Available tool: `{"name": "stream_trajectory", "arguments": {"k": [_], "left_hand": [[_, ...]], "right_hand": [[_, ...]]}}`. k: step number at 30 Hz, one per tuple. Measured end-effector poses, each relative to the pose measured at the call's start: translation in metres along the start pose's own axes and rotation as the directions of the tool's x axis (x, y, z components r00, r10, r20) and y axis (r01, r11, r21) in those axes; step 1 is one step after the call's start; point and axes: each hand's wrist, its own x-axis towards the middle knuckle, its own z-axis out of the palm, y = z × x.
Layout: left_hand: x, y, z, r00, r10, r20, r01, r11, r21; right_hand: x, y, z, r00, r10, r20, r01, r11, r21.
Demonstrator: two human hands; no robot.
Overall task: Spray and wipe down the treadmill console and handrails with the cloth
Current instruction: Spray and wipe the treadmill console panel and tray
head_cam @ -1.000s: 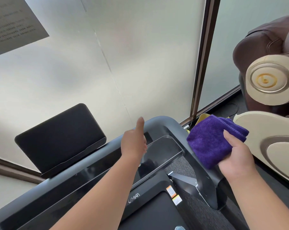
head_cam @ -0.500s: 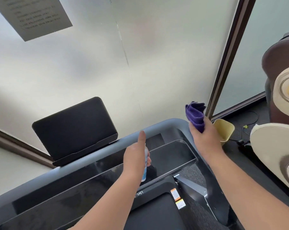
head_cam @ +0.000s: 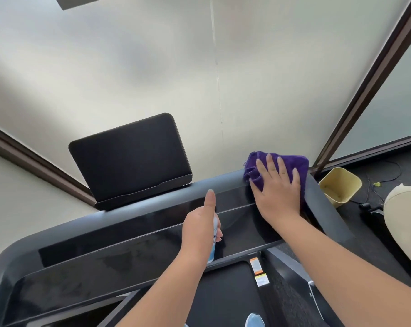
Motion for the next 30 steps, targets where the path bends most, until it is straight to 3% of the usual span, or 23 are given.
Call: {"name": "stream_trajectory", "arguments": {"k": [14,19,26,30], "left_hand": [[0.0,-0.022,-0.08,0.998,0.039,0.051,-0.041,0.998,0.043],[-0.005,-0.018,-0.081,0.996,0.039,0.083,-0.045,0.996,0.077],[-0.018,-0.011,-0.048,0.989,0.039,0.143,-0.053,0.994,0.097],[-0.024,-0.01,-0.02,0.99,0.036,0.135,-0.051,0.993,0.105]], "right_hand": [[-0.063,-0.122,0.025,0.961,-0.252,0.114,0.236,0.962,0.14],[-0.054,-0.096,0.008,0.933,-0.319,0.165,0.31,0.948,0.075],[-0.039,0.001,-0.021,0.979,-0.14,0.151,0.14,0.99,0.01],[-0.038,0.042,-0.032,0.976,-0.155,0.153,0.148,0.987,0.055]]}}
